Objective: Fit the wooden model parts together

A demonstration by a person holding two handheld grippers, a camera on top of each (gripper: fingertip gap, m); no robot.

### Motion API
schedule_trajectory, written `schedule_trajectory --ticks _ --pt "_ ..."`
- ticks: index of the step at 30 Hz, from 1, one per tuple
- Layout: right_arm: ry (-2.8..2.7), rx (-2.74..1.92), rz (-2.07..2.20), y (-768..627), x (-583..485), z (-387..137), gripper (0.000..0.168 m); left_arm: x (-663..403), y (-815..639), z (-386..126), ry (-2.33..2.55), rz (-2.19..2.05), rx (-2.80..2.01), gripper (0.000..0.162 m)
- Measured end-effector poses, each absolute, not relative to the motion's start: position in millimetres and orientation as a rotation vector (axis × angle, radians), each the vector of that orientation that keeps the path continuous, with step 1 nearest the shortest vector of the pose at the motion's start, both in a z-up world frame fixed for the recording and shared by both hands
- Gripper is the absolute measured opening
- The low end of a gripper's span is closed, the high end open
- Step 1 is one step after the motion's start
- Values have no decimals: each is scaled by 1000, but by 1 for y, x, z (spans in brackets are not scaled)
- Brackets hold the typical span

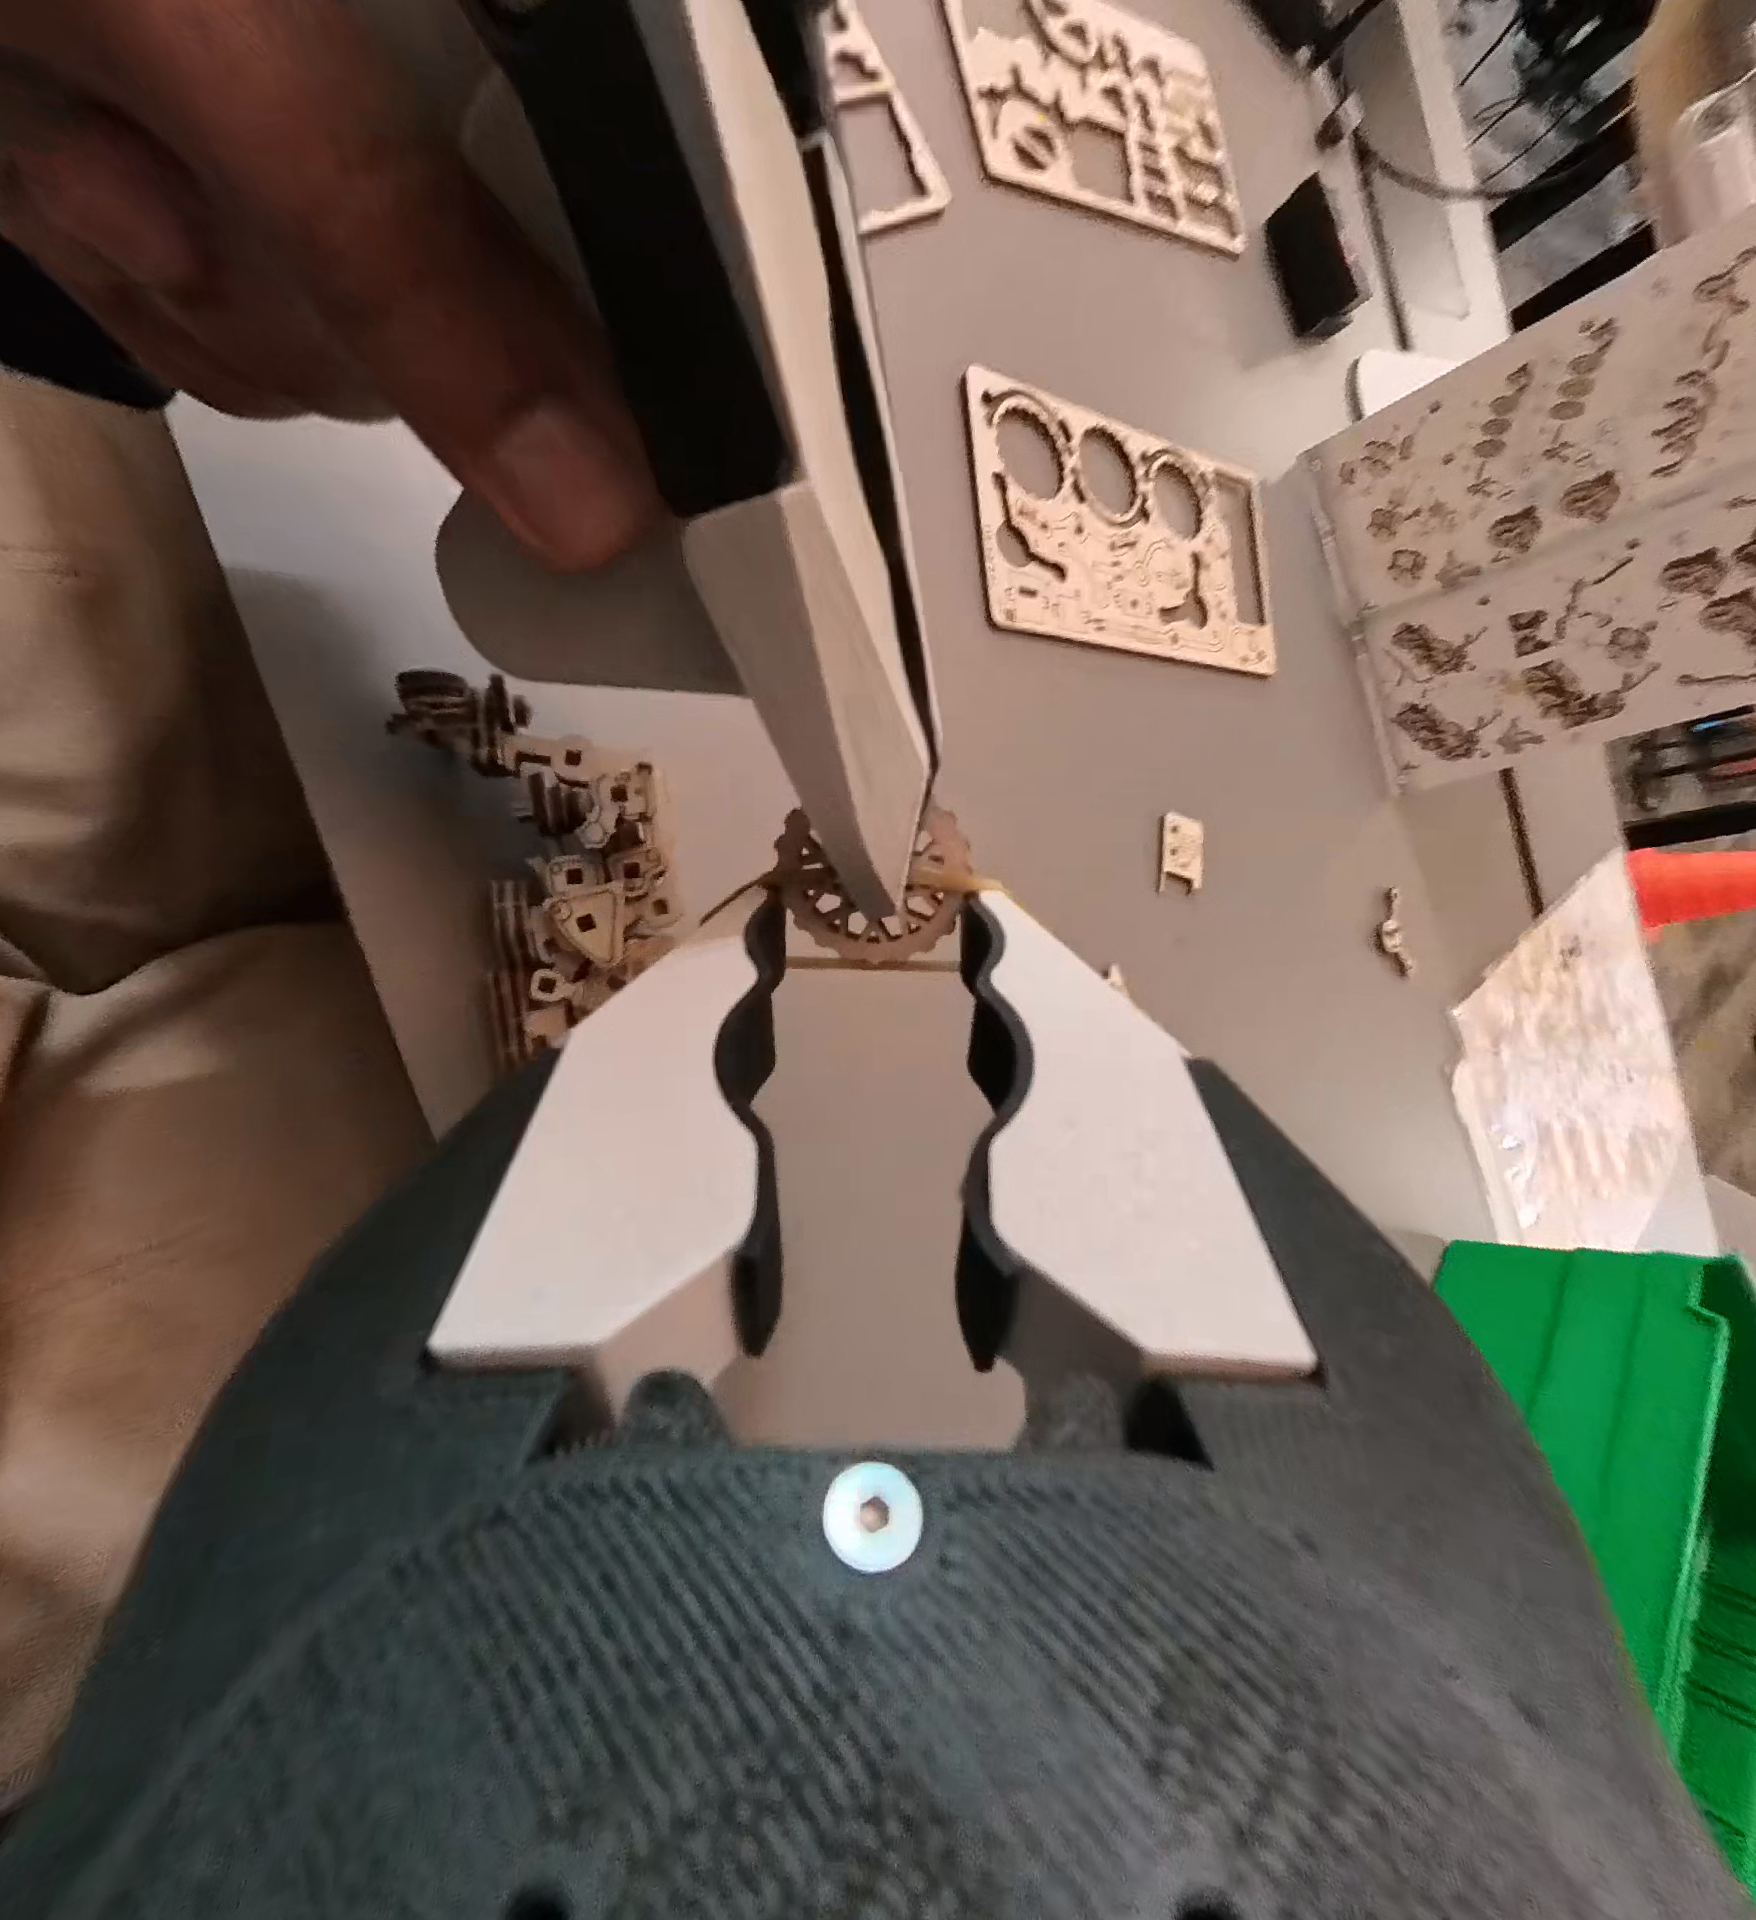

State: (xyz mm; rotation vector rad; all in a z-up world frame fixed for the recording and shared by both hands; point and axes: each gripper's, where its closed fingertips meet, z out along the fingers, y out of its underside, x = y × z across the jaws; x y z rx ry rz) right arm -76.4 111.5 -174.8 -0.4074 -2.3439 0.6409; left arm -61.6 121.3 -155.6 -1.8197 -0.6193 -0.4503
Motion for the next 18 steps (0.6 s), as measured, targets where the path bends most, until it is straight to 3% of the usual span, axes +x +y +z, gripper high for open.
schedule_trajectory --ticks 5,8,10,18 --pt "-2294 -429 696 112 -82 -173 33 -66 122 -148 -688 -526 -1698 2" --pt "-2277 -439 655 120 -87 -176 33 -70 118 -141 -685 -529 -1659 14" --pt "-2276 -451 675 121 -87 -177 33 -74 114 -141 -691 -506 -1663 0" --pt "-2273 -475 755 119 -87 -180 33 -75 114 -148 -691 -493 -1668 0"
